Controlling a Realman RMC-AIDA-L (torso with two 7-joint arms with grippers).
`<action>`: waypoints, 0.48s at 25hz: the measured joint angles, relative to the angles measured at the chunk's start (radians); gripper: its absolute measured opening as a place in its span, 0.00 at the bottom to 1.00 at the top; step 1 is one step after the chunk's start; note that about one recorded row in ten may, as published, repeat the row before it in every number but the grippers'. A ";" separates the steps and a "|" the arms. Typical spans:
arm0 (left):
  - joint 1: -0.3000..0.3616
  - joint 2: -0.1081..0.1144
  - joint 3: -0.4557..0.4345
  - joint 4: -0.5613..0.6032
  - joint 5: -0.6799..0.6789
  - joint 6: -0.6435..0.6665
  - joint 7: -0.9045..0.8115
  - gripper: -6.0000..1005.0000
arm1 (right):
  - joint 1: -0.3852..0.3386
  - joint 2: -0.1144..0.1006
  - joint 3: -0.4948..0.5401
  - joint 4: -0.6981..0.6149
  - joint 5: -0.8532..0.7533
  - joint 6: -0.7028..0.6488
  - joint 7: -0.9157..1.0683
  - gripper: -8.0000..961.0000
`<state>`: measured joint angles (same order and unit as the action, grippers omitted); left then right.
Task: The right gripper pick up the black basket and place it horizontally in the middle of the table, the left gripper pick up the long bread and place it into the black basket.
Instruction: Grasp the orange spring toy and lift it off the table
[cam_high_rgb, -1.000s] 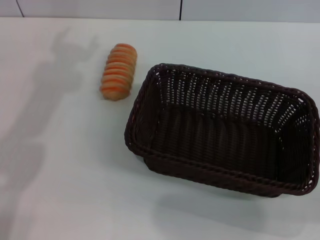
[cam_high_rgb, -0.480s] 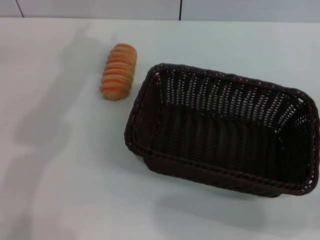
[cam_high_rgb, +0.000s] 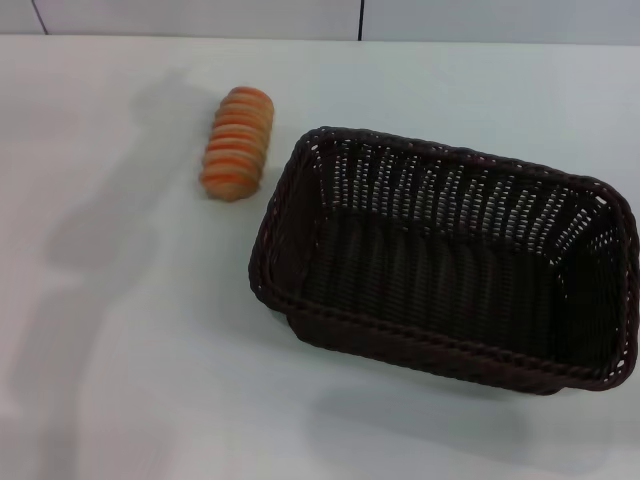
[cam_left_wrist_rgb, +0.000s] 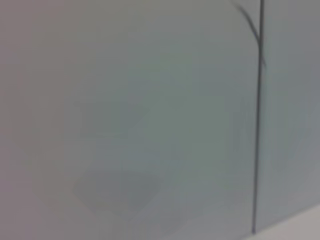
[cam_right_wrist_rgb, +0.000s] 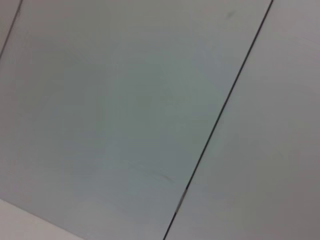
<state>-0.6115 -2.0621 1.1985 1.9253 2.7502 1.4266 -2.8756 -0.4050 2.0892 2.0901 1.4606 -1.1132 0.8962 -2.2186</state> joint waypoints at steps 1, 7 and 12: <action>-0.012 0.000 -0.007 -0.012 0.002 0.013 0.000 0.85 | 0.000 0.000 0.000 0.000 0.000 0.000 0.000 0.60; -0.161 0.002 -0.061 -0.154 0.074 0.108 -0.001 0.85 | 0.005 0.000 -0.018 0.029 -0.048 -0.001 0.044 0.60; -0.294 0.006 -0.098 -0.340 0.138 0.124 0.000 0.85 | -0.007 0.001 -0.046 0.050 -0.058 -0.001 0.052 0.60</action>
<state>-0.9058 -2.0566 1.1009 1.5851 2.8885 1.5503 -2.8760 -0.4118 2.0900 2.0437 1.5102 -1.1714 0.8949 -2.1662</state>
